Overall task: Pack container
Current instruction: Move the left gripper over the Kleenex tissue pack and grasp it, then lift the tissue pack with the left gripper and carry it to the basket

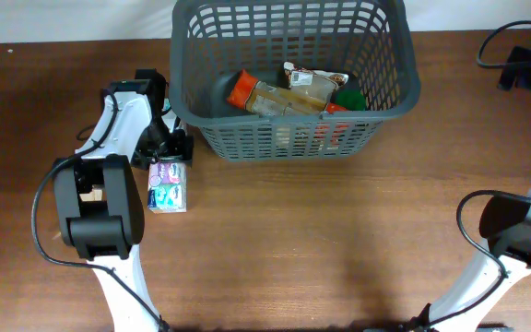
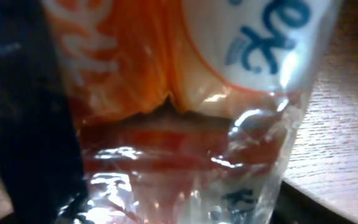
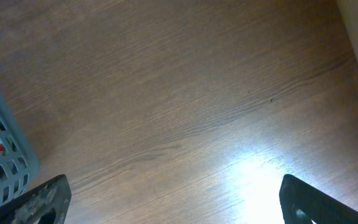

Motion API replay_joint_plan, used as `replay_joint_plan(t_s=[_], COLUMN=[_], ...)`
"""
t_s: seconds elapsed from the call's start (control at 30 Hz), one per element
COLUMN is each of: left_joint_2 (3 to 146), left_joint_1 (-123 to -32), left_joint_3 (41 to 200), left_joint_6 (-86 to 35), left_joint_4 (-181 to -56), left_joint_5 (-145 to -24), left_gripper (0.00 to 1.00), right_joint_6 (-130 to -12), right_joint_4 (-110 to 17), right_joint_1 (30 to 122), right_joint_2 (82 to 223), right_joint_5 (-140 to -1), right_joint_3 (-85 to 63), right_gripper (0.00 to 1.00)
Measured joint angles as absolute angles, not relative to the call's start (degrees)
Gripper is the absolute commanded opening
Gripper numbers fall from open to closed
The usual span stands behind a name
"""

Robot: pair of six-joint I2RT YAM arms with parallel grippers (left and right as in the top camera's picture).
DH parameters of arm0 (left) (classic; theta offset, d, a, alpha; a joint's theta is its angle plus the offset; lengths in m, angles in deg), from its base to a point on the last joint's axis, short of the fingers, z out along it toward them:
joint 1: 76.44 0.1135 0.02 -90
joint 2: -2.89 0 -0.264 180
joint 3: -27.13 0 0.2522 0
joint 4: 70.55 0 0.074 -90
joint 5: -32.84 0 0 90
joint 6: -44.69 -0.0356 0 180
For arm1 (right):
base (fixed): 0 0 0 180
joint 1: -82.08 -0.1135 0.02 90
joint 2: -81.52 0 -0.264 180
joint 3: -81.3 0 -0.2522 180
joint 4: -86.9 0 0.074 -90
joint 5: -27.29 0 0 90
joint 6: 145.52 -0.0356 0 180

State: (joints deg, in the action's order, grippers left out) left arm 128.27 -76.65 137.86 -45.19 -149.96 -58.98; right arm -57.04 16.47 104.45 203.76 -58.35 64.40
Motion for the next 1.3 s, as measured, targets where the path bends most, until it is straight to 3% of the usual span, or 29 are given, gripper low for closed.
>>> replay_joint_plan(t_s=[0.1,0.23,0.6,0.97,1.3], left_joint_2=[128.27,128.18,128.14,127.24,110.35], left_joint_1=[-76.65,-76.65,-76.13,-65.77,-69.2], left_joint_3=[137.86,138.3,138.54,153.82,169.57], left_joint_6=[-45.06,-45.02,-43.79,-38.63,-38.33], left_joint_4=[-149.78,-150.18,-150.48,-157.83,-157.72], left_joint_5=[-58.81,-58.79,-59.07,-58.59,-59.64], left_gripper=[0.34,0.02,0.02,0.02,0.02], right_joint_6=[-57.04,-57.02,-57.02,-57.02,-57.04], right_joint_4=[16.45,16.45,16.45,16.45,16.47], right_joint_1=[104.45,104.45,104.45,104.45,104.45], right_joint_2=[203.76,203.76,203.76,203.76,203.76], right_joint_5=[-58.35,-58.35,-58.35,-58.35,-58.35], right_joint_3=[64.4,64.4,64.4,64.4,64.4], right_gripper=[0.99,0.99,0.99,0.99,0.99])
